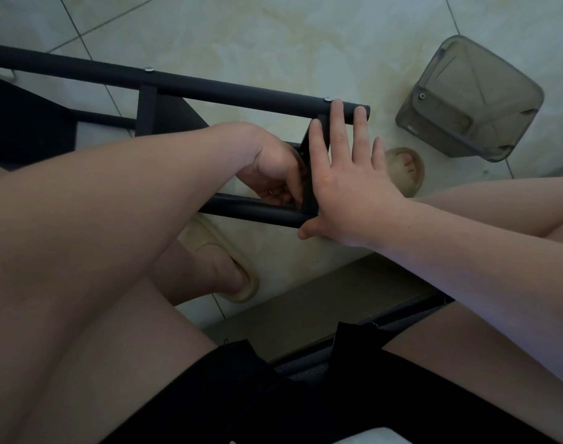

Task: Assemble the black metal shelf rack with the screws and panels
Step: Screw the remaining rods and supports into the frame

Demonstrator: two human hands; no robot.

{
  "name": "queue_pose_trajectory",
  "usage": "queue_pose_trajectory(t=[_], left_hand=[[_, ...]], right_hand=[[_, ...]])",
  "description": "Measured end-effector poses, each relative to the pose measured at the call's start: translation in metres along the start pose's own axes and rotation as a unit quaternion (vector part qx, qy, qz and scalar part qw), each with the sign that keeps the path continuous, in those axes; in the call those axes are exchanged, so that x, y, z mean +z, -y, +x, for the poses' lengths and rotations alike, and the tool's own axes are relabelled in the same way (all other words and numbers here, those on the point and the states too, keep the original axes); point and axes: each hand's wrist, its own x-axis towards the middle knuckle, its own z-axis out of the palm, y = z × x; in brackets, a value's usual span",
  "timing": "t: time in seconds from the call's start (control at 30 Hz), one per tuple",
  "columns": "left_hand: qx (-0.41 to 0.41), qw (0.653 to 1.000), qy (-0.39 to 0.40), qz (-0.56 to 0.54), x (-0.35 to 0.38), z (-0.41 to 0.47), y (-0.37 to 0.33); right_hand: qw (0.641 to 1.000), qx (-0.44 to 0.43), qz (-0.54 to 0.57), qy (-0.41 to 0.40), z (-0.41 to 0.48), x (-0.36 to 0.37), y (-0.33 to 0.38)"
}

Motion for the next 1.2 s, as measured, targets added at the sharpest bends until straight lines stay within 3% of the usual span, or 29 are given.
queue_pose_trajectory(t=[0.5,1.2], left_hand=[[-0.030,0.999,0.020,0.001,-0.0051,-0.0014,0.0071],[-0.010,1.000,0.013,0.000,-0.0027,0.0022,0.0010]], right_hand=[[1.000,0.003,0.002,0.005,0.0000,-0.0003,0.0002],[1.000,0.002,-0.001,0.005,-0.0009,-0.0017,0.0005]])
